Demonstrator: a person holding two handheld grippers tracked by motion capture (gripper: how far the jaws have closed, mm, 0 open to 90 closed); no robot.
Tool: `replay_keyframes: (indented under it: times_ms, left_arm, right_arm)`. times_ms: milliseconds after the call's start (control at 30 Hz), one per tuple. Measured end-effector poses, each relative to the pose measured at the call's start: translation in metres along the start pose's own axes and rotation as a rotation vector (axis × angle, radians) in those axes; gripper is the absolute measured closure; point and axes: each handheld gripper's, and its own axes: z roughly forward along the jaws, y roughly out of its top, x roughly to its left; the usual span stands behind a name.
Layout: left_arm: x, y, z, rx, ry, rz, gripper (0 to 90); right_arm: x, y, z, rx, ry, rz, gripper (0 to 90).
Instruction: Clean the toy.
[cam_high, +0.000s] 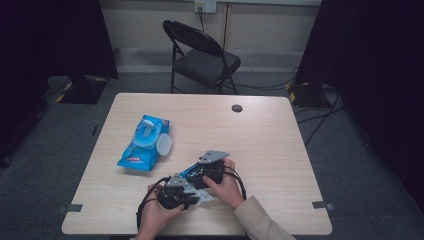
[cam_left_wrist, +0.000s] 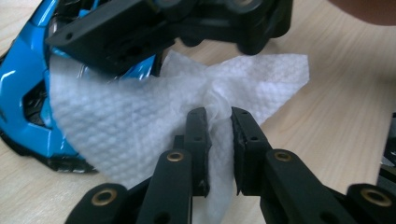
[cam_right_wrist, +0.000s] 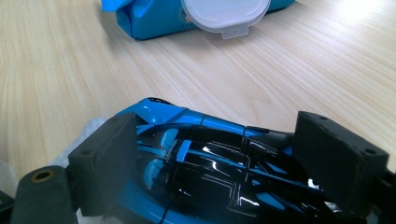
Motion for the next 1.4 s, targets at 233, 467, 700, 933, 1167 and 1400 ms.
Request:
replay_keyframes:
  times_ms: [233, 467, 700, 933, 1167, 1400]
  left_arm:
    - [0.006, 0.003, -0.020, -0.018, 0.014, -0.001, 78.2]
    - [0.027, 0.004, -0.048, -0.059, 0.075, -0.033, 78.6]
    - [0.050, 0.005, -0.064, -0.109, 0.155, -0.083, 78.6]
    - [0.069, -0.001, -0.054, -0.098, 0.189, -0.148, 78.6]
    - [0.081, -0.004, -0.036, -0.091, 0.228, -0.174, 77.9]
    - [0.079, -0.004, -0.027, -0.068, 0.205, -0.178, 77.4]
  right_arm:
    - [-0.001, 0.000, 0.000, -0.001, 0.004, 0.000, 13.8]
    - [0.000, 0.000, 0.000, -0.002, 0.004, 0.002, 13.8]
    - [-0.001, -0.001, 0.000, -0.004, 0.007, 0.002, 13.9]
    - [-0.001, -0.001, 0.000, -0.007, 0.010, -0.001, 13.9]
    - [-0.001, -0.001, 0.000, -0.007, 0.010, -0.002, 13.9]
    - [-0.001, -0.001, 0.000, -0.004, 0.008, -0.001, 13.8]
